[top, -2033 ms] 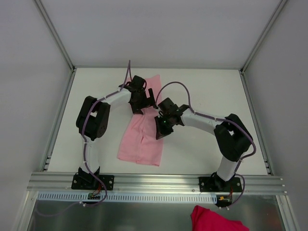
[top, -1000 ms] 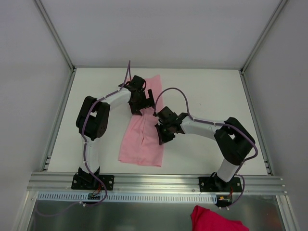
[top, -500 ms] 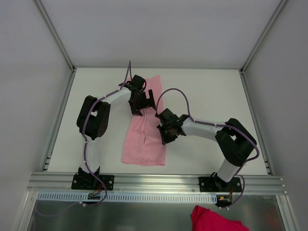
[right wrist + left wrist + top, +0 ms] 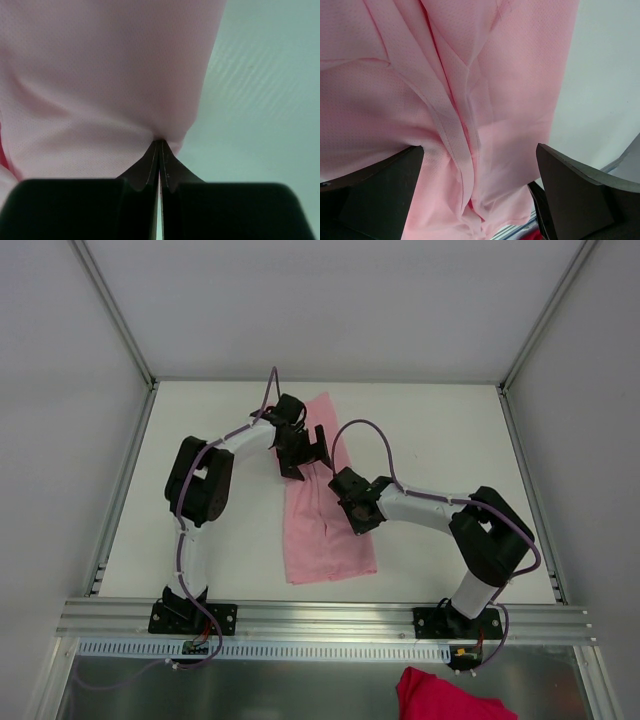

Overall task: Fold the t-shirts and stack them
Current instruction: Rotate the tshirt 90 degrees

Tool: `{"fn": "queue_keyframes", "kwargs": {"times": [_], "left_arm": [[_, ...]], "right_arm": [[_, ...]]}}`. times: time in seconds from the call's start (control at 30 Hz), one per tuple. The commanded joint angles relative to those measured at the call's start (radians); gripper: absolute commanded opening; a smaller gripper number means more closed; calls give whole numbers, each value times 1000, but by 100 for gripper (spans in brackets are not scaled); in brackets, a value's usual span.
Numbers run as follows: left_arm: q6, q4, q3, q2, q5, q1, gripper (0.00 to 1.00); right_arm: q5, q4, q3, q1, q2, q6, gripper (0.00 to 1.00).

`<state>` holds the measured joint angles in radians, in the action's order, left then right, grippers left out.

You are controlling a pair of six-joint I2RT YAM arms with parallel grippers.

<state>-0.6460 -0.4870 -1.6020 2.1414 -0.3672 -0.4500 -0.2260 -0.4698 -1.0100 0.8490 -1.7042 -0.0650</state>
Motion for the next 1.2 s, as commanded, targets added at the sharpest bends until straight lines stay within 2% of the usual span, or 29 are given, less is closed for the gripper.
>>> {"fn": "queue_keyframes", "kwargs": {"times": [0.0,0.23,0.43,0.53,0.57,0.67,0.8,1.17], "left_arm": [[19,-2,-35,25,-41,7,99],[63,-4,-88,2,-7,17,99],[72,15,-170,-37,-9,79,99],[91,2,-219,-51,25,100,99],[101,-25,-236,-48,77,112,99],[105,-96,-305,-6,164,137,99],[103,-93,-343,51,223,160,99],[28,-32,-355,176,159,185,99]], "right_arm": [[-108,-108,-7,-2,-18,34,1],[-6,-73,10,-2,-6,42,1],[-4,-85,4,-2,5,54,1],[-6,-92,2,-4,11,56,1],[-3,-95,4,-4,15,57,1],[7,-99,8,-4,37,57,1],[42,-101,31,-4,80,51,1],[80,-115,77,-2,161,22,1]]}}
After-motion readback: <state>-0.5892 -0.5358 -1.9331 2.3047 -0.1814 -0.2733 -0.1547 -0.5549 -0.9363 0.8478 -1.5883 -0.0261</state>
